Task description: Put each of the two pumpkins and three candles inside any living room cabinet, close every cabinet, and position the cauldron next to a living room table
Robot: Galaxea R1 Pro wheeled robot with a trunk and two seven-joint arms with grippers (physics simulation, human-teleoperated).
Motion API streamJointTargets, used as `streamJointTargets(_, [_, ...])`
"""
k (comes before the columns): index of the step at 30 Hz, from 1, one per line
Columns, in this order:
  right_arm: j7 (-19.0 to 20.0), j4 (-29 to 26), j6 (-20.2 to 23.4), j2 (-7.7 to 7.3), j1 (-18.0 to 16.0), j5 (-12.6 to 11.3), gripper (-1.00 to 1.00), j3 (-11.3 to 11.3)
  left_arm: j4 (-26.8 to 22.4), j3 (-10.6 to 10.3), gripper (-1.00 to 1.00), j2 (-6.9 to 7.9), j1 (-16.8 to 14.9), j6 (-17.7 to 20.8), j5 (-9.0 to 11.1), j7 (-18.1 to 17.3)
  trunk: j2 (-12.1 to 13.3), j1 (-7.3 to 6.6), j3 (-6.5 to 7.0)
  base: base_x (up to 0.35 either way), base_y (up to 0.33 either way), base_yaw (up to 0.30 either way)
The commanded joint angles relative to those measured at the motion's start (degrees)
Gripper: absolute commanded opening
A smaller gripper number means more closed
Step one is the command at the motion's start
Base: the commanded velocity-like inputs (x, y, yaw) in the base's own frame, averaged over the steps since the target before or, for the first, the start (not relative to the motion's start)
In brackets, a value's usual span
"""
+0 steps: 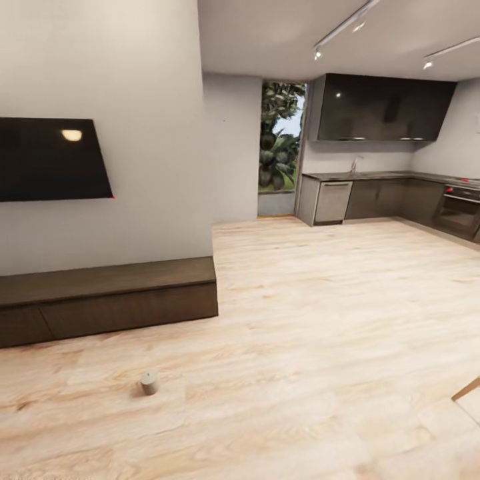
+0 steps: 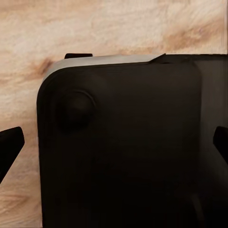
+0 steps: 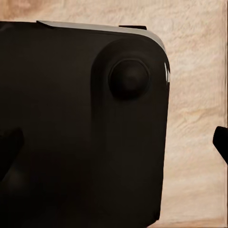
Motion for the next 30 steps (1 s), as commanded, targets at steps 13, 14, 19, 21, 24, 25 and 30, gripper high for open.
streamJointTargets(13, [0.1,0.1,-0.2,-0.06,0.0,0.0,1.00,0.0,-0.1,0.1,1.00,-0.02,0.0,-0.1,0.0,-0.1,0.0,0.02,-0.04,0.176,-0.275,0.204])
streamJointTargets(14, [0.1,0.1,-0.2,-0.07,0.0,0.0,1.00,0.0,-0.1,0.0,1.00,-0.02,0.0,-0.1,0.0,-0.1,0.0,0.02,-0.04,0.203,-0.271,0.042])
streamJointTargets(19, [0.2,0.1,-0.2,-0.08,0.0,0.0,1.00,0.0,-0.1,0.0,1.00,-0.02,0.0,-0.1,0.0,-0.1,0.0,0.02,-0.04,0.226,-0.255,0.013])
streamJointTargets(21, [0.2,0.1,-0.2,-0.08,0.0,0.0,1.00,0.0,-0.1,0.0,1.00,-0.02,0.0,-0.1,0.0,-0.1,0.0,0.02,-0.04,0.244,-0.240,-0.096])
streamJointTargets(24, [0.3,0.1,-0.2,-0.08,0.0,0.1,1.00,0.0,-0.1,0.0,1.00,-0.02,0.0,-0.1,0.0,-0.1,0.0,0.02,-0.04,0.261,-0.225,-0.185])
streamJointTargets(25, [0.4,0.1,-0.2,-0.08,0.0,0.1,1.00,0.1,-0.1,0.0,1.00,-0.02,0.0,-0.1,0.0,-0.1,0.0,0.02,-0.04,0.272,-0.213,-0.232])
streamJointTargets(30, [0.5,0.1,-0.2,-0.08,0.0,0.1,1.00,0.1,-0.1,0.0,1.00,-0.02,0.0,-0.1,0.0,-0.1,0.0,0.02,-0.04,0.276,-0.208,-0.218])
